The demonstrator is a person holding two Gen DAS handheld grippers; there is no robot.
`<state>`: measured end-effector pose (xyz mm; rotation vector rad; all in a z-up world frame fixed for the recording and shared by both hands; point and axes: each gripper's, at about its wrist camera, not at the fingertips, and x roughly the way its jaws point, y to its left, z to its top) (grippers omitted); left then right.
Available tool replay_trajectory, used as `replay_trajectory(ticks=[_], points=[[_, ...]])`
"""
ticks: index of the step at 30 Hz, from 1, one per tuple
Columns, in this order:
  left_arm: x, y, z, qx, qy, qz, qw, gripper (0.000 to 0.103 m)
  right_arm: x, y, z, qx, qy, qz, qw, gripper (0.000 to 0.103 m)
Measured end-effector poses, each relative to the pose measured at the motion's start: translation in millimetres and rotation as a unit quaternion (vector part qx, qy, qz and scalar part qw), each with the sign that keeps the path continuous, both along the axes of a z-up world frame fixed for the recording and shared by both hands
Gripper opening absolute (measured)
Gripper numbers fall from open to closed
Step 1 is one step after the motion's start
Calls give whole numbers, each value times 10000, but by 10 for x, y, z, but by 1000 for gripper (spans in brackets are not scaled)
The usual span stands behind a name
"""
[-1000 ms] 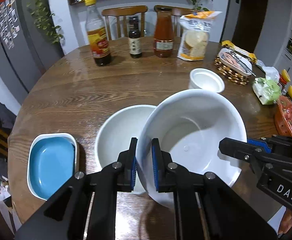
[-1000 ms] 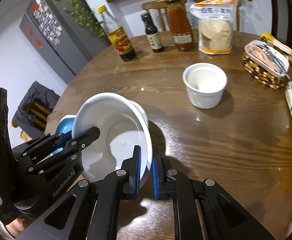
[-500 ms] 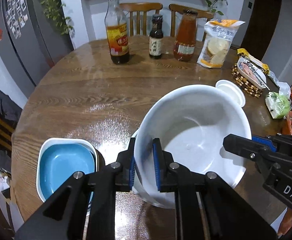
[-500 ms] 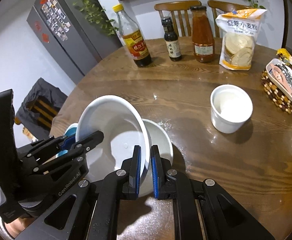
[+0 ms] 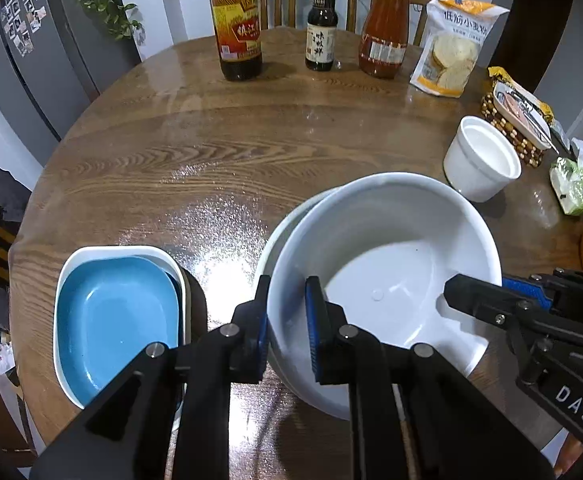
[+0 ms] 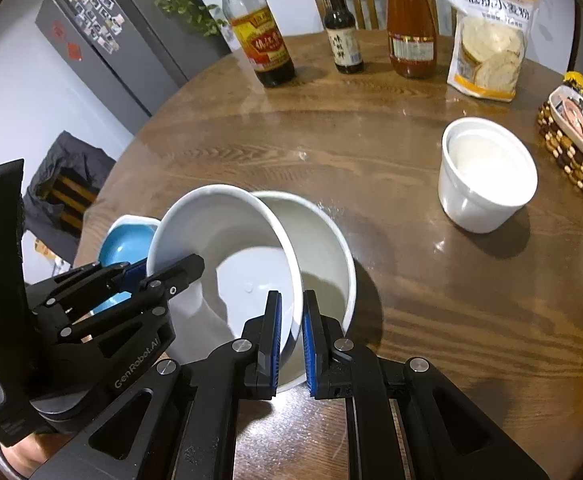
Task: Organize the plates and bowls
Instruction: 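Lower the white bowl into the large white bowl with the left gripper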
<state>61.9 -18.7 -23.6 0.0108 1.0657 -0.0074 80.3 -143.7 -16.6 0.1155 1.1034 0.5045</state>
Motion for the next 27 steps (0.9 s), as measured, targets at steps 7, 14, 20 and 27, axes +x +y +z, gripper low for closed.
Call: replay_trajectory(ticks=[7,14,20,27], points=[[43,-1,-68,53,101,-76,9999,15,27,20,-99,-52,126,-30,9999,12],[66,-36,-99,180,80,-176,9997,15,53,21,-130,-80,161,-81,9998,12],[78,-48,-108,252,72,-215,9994,16,44,44,-114,-163,82,-95,9998,12],[78,-58,-110,288,38,-233,9993,16,49,36,-120,-174,81,-129,9997,12]])
